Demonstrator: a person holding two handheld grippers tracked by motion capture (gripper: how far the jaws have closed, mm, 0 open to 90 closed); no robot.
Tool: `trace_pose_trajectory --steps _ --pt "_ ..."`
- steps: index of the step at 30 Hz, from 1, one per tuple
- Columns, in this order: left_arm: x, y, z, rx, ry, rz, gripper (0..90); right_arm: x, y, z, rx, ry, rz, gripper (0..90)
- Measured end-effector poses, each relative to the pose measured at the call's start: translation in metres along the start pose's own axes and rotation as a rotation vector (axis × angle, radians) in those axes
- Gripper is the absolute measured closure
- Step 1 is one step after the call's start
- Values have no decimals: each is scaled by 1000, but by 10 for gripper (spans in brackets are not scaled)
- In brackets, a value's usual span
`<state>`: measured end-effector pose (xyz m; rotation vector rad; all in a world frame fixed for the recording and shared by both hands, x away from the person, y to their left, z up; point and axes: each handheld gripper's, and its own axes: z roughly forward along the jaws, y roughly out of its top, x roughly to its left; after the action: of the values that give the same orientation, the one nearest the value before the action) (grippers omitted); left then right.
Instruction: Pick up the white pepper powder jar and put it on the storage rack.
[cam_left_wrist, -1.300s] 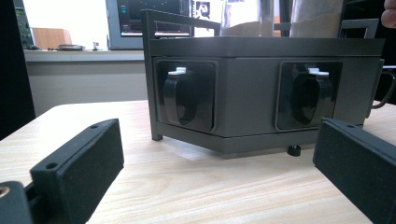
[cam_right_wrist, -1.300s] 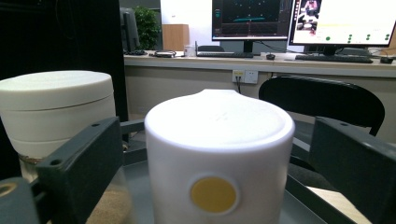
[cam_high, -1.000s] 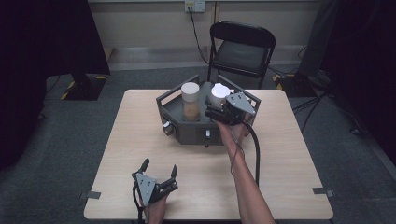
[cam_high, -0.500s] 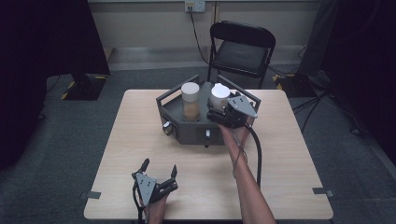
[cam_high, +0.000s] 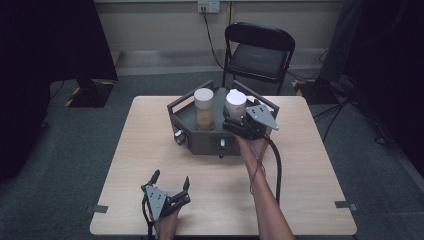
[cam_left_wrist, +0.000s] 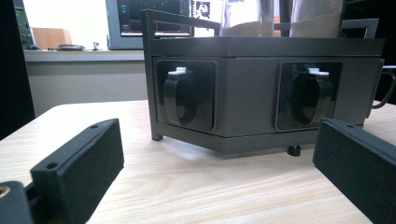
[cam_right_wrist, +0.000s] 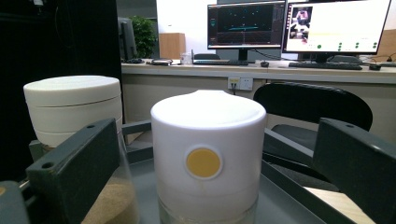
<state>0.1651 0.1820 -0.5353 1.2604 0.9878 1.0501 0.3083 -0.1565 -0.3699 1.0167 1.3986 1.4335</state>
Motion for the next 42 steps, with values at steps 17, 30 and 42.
trace_pose_trajectory --steps 17,30,42 --pt "0 0 0 0 0 0 13 0 -6 -17 -2 -9 -2 0" --pt "0 0 0 0 0 0 13 -1 -14 -33 -17 -2 17 0" --pt "0 0 0 0 0 0 13 -1 -22 -49 -28 -7 18 0"
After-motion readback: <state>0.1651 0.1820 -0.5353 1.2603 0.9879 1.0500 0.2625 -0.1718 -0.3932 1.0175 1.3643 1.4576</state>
